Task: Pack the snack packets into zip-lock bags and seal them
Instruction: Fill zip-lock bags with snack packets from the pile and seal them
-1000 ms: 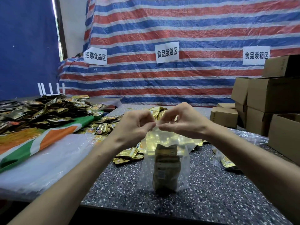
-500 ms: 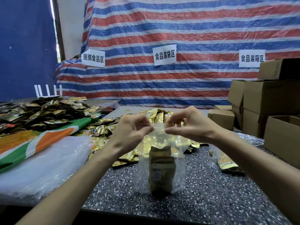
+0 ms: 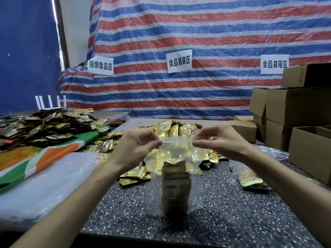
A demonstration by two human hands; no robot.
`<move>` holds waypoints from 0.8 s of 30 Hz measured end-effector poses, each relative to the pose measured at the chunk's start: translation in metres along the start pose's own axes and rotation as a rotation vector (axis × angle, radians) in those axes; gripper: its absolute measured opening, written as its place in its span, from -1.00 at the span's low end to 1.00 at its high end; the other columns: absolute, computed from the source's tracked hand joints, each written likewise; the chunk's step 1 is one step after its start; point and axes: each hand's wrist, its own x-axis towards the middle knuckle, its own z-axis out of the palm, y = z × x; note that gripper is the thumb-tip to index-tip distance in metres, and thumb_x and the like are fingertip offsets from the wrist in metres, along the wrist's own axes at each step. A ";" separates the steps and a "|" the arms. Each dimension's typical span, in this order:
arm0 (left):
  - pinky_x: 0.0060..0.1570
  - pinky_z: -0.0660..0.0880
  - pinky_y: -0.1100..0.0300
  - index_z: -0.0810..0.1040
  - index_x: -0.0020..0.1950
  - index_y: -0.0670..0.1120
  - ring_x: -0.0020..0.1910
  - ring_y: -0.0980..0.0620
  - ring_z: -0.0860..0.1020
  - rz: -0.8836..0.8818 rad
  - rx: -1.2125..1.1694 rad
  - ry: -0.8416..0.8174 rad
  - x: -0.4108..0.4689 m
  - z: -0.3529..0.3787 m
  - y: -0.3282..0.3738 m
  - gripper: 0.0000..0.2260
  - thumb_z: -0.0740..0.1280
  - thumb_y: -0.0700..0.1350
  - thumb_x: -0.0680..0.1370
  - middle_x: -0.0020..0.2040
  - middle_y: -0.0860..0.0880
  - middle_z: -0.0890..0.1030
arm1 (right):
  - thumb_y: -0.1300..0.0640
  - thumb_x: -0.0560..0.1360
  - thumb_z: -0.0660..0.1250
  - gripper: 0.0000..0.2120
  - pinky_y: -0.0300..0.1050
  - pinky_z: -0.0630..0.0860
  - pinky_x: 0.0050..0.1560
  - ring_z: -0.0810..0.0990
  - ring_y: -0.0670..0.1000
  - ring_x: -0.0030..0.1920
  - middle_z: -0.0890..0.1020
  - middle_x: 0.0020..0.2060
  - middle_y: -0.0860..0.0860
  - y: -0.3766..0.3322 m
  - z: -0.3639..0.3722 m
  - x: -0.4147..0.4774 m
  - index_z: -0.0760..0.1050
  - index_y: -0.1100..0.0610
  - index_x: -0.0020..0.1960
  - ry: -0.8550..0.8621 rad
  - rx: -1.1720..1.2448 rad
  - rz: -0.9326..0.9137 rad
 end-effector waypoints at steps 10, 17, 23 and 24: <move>-0.21 0.53 0.31 0.65 -0.16 -0.06 -0.26 0.13 0.63 -0.056 -0.005 -0.010 0.002 0.003 -0.007 -0.91 0.42 -0.20 0.54 -0.26 -0.01 0.68 | 0.33 0.46 0.47 -0.94 -0.29 0.55 -0.28 0.60 -0.13 -0.31 0.68 -0.30 0.00 0.011 -0.002 -0.007 0.66 0.31 -0.06 0.014 0.152 0.075; -0.12 0.61 0.07 0.65 -0.15 -0.05 -0.21 0.05 0.65 -0.056 0.047 0.008 0.001 0.002 -0.007 -0.92 0.42 -0.16 0.54 -0.25 0.02 0.69 | 0.28 0.44 0.50 -0.92 -0.21 0.60 -0.23 0.62 -0.03 -0.30 0.70 -0.29 0.08 0.016 -0.003 -0.011 0.67 0.31 -0.12 0.061 0.222 0.130; 0.11 0.46 0.10 0.58 0.11 0.00 0.08 0.08 0.53 -0.033 0.327 0.072 0.003 0.009 0.003 -0.83 0.44 -0.06 0.53 0.04 0.13 0.58 | 0.33 0.47 0.46 -0.97 -0.21 0.56 -0.19 0.60 -0.07 -0.27 0.68 -0.27 0.05 0.014 -0.005 -0.013 0.65 0.30 -0.10 0.030 0.219 0.112; 0.15 0.43 0.08 0.57 0.16 0.00 0.12 0.10 0.50 0.018 0.370 0.082 0.005 0.012 0.009 -0.76 0.45 -0.03 0.52 0.07 0.15 0.55 | 0.32 0.47 0.46 -0.99 -0.24 0.54 -0.19 0.59 -0.10 -0.27 0.67 -0.26 0.02 0.010 -0.004 -0.012 0.65 0.26 -0.11 0.032 0.191 0.092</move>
